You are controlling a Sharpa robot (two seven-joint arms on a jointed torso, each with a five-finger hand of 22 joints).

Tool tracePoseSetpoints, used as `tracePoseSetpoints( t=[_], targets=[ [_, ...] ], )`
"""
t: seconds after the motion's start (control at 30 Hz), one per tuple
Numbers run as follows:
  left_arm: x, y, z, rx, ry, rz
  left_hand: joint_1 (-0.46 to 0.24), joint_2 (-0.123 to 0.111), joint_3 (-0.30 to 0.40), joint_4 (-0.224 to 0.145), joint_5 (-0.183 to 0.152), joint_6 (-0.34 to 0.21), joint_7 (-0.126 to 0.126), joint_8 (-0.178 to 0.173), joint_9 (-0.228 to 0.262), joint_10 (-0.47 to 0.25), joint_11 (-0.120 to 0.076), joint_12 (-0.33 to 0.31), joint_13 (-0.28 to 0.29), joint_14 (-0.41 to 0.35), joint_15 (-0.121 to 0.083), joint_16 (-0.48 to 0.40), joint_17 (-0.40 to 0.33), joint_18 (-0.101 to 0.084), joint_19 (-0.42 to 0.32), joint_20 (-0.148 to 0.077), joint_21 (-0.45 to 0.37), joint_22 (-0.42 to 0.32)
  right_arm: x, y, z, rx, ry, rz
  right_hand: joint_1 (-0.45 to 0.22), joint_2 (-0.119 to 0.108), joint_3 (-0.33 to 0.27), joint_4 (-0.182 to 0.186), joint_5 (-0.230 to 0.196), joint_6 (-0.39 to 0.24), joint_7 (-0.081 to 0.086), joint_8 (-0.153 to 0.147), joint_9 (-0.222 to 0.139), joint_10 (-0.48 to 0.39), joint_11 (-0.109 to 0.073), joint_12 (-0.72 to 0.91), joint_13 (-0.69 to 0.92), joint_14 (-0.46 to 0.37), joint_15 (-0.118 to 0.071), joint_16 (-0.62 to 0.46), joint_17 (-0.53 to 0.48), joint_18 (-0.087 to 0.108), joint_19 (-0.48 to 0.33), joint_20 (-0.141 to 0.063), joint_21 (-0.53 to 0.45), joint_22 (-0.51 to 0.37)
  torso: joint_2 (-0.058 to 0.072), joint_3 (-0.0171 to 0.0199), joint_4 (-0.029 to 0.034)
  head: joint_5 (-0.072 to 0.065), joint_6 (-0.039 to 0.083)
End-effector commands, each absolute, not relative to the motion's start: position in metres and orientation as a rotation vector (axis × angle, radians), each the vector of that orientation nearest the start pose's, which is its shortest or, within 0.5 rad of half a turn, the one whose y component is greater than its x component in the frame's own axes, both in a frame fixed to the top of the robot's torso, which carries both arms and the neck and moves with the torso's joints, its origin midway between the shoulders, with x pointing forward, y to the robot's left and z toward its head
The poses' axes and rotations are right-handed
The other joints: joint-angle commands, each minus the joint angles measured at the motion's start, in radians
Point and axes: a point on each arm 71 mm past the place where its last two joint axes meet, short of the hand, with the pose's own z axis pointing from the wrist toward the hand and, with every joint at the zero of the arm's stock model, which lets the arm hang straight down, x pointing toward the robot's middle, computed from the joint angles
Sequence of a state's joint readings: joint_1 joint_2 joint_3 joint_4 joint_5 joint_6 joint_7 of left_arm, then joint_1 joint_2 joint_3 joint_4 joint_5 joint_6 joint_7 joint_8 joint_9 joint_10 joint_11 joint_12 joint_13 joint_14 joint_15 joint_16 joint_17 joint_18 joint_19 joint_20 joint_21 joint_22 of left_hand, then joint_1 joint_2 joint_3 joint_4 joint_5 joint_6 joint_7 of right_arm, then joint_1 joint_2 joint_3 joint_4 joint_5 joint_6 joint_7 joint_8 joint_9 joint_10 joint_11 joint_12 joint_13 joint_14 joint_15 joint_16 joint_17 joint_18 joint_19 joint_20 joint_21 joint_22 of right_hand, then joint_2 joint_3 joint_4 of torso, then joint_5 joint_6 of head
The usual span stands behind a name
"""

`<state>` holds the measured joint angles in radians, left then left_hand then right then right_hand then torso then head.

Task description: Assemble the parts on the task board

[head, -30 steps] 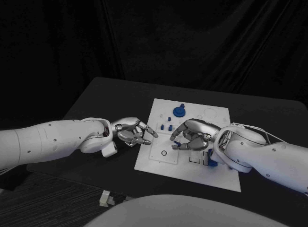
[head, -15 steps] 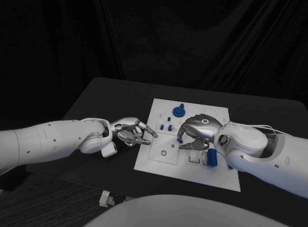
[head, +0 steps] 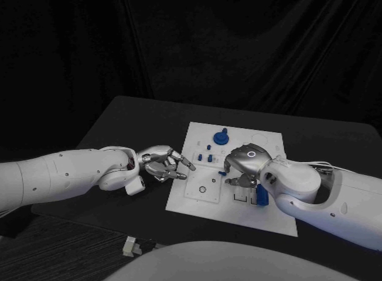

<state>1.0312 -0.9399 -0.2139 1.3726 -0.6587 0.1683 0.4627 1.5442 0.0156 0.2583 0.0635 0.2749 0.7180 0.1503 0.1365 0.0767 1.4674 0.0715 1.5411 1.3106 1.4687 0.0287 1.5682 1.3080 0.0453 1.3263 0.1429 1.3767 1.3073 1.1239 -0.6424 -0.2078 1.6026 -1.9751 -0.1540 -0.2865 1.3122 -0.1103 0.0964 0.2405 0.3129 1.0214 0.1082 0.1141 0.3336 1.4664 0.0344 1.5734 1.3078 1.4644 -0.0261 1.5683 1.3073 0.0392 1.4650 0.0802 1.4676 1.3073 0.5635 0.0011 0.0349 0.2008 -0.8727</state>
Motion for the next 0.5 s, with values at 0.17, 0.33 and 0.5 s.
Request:
tracePoseSetpoints(
  t=[0.17, 0.33, 0.5],
  targets=[
    [0.41, 0.271, -0.32, -0.498, 2.12, -1.477, 0.002, 0.002, 0.005, -0.002, 0.004, -0.001, 0.004, 0.005, 0.0, 0.05, -0.001, -0.003, 0.219, 0.102, 0.001, 0.003, 0.263, 0.017, -0.005, -0.001, -0.005, 0.181, 0.412, -0.088, -0.279, -0.763, 1.705, 0.406, 0.006, 0.009, 0.014, -0.02, 0.046, -0.018, 0.013, -0.015, -0.003, 0.104, 0.015, -0.003, 0.263, 0.106, 0.013, 0.003, 0.263, -0.008, 0.042, 0.012, -0.016, 0.222, 0.0, 0.0003, -0.0001, 0.002, 0.0],
    [0.41, 0.27, -0.32, -0.497, 2.121, -1.479, 0.002, 0.002, 0.005, -0.002, 0.004, -0.001, 0.004, 0.005, 0.0, 0.05, -0.001, -0.003, 0.219, 0.102, 0.001, 0.003, 0.263, 0.017, -0.005, -0.001, -0.005, 0.181, 0.414, -0.09, -0.284, -0.754, 1.704, 0.407, 0.012, 0.009, 0.023, -0.041, 0.079, -0.034, 0.021, -0.03, -0.013, 0.104, 0.021, -0.003, 0.263, 0.106, 0.018, 0.003, 0.263, -0.007, 0.04, 0.017, -0.021, 0.22, 0.0, 0.0001, 0.0003, 0.001, 0.0],
    [0.41, 0.27, -0.32, -0.497, 2.121, -1.479, 0.002, 0.002, 0.007, -0.003, 0.004, -0.001, 0.004, 0.006, 0.0, 0.049, -0.001, -0.004, 0.218, 0.102, 0.001, 0.003, 0.263, 0.018, -0.007, -0.001, -0.006, 0.18, 0.414, -0.089, -0.288, -0.743, 1.696, 0.426, 0.019, 0.011, 0.034, -0.057, 0.106, -0.046, 0.025, -0.041, -0.023, 0.104, 0.025, -0.003, 0.263, 0.106, 0.022, 0.003, 0.263, -0.007, 0.039, 0.021, -0.022, 0.22, 0.0, 0.0, -0.0005, 0.0, 0.0]
  ],
)
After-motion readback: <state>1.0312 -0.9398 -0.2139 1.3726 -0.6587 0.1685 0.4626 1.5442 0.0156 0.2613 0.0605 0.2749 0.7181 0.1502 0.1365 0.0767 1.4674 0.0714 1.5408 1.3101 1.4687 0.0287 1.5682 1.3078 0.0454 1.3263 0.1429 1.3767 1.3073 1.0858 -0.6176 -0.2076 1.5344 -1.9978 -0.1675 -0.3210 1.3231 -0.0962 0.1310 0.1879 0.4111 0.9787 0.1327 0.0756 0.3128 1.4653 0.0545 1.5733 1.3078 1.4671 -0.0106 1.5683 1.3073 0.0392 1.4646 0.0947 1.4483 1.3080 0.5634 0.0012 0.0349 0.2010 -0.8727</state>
